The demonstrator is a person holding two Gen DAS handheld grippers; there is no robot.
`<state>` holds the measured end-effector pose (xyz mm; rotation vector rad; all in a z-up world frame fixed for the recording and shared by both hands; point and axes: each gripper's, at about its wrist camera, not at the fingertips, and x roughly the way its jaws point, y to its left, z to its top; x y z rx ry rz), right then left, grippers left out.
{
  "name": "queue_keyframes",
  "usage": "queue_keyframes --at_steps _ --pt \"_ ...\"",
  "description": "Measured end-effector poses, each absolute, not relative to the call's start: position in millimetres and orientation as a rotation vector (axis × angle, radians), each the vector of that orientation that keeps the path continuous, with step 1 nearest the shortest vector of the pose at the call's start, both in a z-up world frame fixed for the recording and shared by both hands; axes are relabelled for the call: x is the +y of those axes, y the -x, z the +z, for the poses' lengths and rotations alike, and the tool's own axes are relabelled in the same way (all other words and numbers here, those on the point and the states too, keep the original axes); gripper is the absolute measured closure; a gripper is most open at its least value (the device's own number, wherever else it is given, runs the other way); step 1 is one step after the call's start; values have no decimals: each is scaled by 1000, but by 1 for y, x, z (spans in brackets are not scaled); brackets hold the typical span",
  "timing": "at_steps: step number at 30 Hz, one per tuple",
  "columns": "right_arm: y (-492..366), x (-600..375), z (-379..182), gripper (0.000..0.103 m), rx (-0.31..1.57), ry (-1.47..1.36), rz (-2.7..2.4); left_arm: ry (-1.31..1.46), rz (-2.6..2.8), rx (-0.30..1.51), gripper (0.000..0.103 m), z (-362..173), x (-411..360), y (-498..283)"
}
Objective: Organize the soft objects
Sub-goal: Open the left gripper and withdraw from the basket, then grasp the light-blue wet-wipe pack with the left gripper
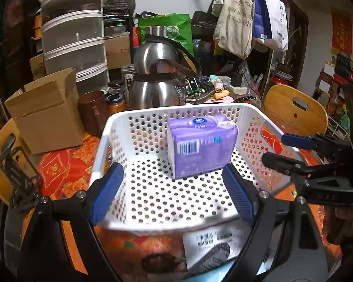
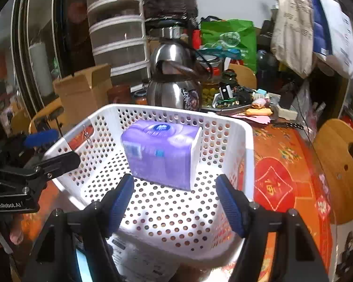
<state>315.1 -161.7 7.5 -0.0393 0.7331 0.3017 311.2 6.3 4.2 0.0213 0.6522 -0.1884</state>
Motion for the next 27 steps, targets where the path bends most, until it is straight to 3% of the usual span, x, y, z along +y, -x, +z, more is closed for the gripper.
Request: queue_keyframes --at_steps 5,12,27 --pt "-277 -167 16 31 692 17 267 -24 -151 650 18 10 20 -273" --pt "-206 -160 17 24 660 10 290 10 -142 662 18 7 44 -204" --pt "-127 -136 -49 23 738 -27 396 67 -138 801 18 -76 61 -129"
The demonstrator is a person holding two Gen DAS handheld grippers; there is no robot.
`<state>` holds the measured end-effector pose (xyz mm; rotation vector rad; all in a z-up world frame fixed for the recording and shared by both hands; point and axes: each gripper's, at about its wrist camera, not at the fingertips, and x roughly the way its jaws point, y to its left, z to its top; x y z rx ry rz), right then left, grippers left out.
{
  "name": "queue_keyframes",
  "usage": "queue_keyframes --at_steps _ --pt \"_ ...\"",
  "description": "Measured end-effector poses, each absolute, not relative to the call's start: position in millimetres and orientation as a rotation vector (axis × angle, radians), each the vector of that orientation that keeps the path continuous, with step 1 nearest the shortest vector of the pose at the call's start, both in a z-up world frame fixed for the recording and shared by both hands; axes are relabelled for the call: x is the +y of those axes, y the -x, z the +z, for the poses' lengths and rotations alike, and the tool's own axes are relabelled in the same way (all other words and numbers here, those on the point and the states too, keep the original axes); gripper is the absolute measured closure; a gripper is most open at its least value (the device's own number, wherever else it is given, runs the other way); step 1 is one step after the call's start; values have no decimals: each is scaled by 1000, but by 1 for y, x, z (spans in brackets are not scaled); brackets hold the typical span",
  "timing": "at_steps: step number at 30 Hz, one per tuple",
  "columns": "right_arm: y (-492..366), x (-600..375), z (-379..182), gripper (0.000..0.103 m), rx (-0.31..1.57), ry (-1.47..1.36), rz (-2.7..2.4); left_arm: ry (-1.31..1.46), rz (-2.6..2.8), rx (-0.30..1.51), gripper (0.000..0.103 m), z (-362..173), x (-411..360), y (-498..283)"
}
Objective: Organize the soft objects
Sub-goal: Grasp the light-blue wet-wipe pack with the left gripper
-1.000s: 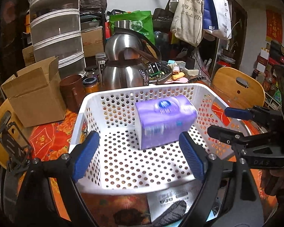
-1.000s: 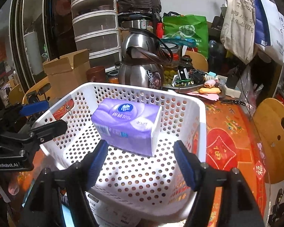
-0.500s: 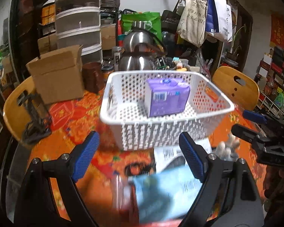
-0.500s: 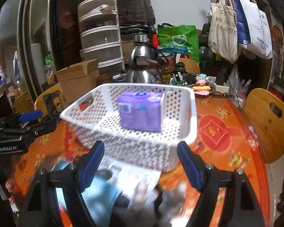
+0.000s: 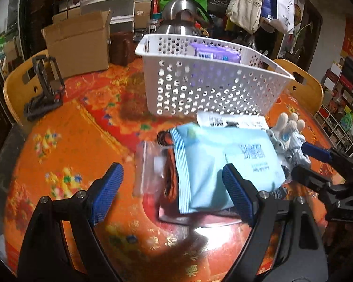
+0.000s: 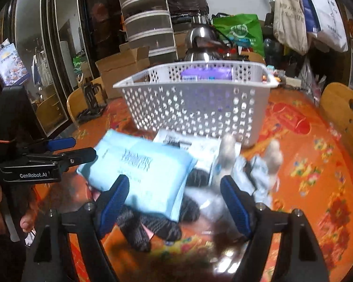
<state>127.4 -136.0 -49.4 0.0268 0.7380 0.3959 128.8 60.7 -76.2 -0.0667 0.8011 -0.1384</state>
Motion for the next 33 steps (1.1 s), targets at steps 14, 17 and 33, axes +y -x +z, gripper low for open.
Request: queue_keyframes --at_steps 14,17,33 --pt "-136 -118 -71 43 804 -40 512 66 -232 787 35 -86 46 -127" --pt "-142 -115 -75 43 837 -33 504 66 -252 800 36 -89 44 -130" --pt "-143 -108 -78 57 856 13 516 11 -285 790 60 -92 28 -124"
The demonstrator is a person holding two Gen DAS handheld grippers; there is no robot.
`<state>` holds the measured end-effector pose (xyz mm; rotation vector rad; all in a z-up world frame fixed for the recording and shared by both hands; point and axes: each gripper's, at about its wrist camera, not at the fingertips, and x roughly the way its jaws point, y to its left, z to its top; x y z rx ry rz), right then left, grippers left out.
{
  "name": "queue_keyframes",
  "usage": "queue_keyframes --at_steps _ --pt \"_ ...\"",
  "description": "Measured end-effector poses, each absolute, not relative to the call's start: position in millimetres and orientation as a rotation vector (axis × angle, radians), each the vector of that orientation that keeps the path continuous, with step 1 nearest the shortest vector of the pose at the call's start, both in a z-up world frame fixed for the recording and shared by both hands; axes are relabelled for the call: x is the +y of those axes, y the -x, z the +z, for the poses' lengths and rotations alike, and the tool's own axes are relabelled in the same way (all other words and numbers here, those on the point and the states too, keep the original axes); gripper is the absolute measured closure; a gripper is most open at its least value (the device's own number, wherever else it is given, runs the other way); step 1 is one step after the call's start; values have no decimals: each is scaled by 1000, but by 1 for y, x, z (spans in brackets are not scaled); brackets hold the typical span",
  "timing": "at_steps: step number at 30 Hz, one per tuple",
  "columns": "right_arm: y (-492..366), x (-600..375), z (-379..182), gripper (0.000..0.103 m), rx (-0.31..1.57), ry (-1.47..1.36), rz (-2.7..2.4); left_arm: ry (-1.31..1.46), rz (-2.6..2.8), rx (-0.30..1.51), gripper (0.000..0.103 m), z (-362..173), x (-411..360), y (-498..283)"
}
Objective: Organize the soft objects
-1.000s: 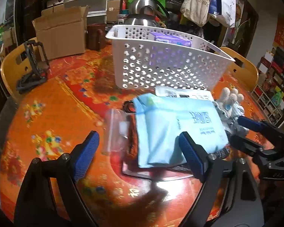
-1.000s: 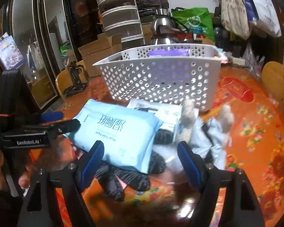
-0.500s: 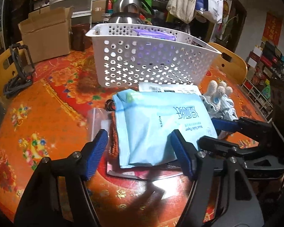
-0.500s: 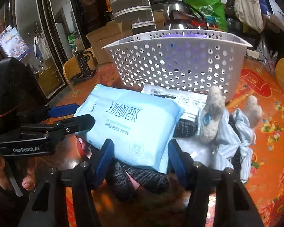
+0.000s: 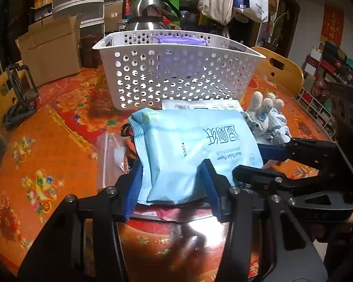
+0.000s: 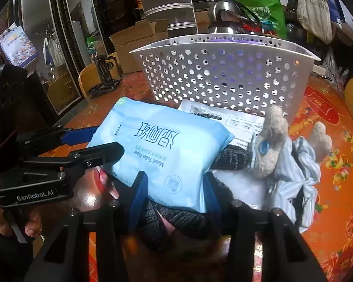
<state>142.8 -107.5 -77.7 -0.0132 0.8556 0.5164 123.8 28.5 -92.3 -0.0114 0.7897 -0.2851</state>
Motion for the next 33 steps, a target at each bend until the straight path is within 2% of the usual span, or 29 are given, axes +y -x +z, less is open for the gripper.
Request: queue_keyframes --at_steps 6,8,18,33 --pt "-138 -105 -74 70 826 24 513 41 -290 763 75 -90 31 -117" --pt "-137 -107 -73 73 817 17 508 58 -299 759 77 -88 34 -115" --pt "-126 -112 -54 79 747 35 489 62 -310 706 78 -74 35 -106" --pt "-126 -122 -3 79 651 54 475 31 -332 663 78 -23 25 -106"
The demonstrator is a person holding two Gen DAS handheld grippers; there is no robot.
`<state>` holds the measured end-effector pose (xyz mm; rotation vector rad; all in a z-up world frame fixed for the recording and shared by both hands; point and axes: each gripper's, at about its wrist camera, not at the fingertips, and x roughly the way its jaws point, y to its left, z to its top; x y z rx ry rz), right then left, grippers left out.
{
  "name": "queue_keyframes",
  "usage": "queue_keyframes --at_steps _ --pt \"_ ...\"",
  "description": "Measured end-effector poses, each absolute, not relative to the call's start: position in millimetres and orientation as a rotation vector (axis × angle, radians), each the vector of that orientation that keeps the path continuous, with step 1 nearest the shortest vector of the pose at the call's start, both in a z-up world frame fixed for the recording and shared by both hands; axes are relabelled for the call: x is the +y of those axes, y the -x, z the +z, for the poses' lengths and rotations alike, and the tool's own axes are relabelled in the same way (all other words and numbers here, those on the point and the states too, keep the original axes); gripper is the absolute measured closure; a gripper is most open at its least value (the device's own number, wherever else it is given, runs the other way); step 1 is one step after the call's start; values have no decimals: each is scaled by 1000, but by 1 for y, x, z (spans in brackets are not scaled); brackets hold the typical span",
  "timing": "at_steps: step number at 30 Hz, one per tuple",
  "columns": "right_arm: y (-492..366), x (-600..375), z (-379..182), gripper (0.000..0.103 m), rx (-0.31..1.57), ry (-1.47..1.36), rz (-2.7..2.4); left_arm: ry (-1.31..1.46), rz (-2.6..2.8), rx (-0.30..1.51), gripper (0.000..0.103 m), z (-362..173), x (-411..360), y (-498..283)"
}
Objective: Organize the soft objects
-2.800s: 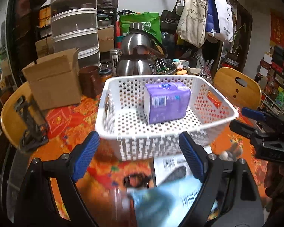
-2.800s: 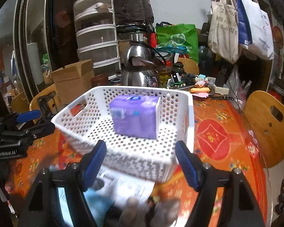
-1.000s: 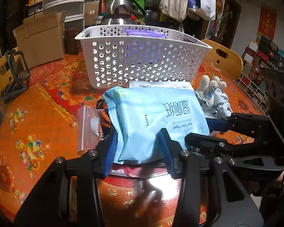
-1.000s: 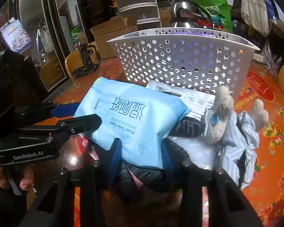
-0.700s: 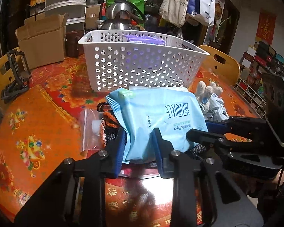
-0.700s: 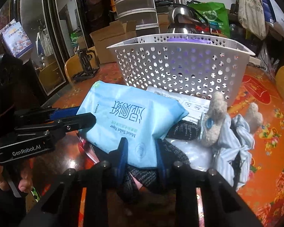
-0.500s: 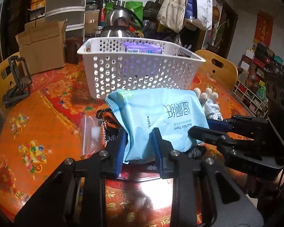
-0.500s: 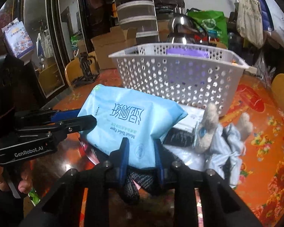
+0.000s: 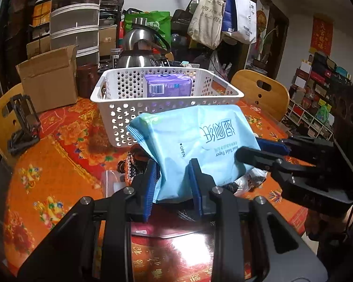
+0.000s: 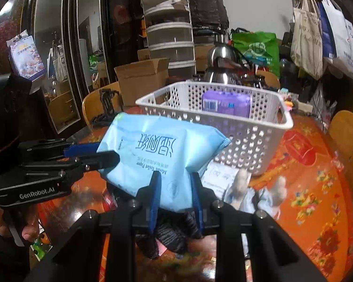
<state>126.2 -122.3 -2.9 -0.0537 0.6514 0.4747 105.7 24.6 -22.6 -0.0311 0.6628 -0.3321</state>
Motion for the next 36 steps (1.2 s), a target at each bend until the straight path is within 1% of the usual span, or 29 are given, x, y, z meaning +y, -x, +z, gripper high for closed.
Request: queue_keyframes --at_steps 4,7,13,14,15,16,18,24,27,28,30,36 --pt "-123 -125 6 79 629 50 469 25 -335 662 78 -15 20 -103" --pt "-124 -126 -1 79 651 52 474 9 -327 684 78 -22 17 -104" --pt "-120 -125 -51 81 780 17 505 -100 -257 759 77 -66 1 -90" --pt "-119 -124 -59 81 801 14 513 -116 -251 762 75 -71 0 -88" --pt "-117 -123 -64 81 810 13 518 -134 -244 765 70 -76 -2 -86" --pt "-116 -121 -68 81 817 12 522 -136 -246 770 68 -80 -1 -85" --pt "-115 -121 -70 81 813 8 527 -96 -264 773 57 -83 5 -87" --pt "-117 -125 -64 81 794 -4 505 -16 -286 767 49 -85 20 -100" --pt "-120 -125 -63 81 795 3 494 -15 -281 772 47 -83 21 -110" --pt "-122 -126 -62 80 795 1 490 -13 -282 770 47 -82 21 -113" --pt "-125 -126 -63 75 802 1 484 -15 -280 765 47 -79 21 -120" --pt "-128 -124 -67 65 810 -7 495 -3 -294 744 47 -67 27 -132"
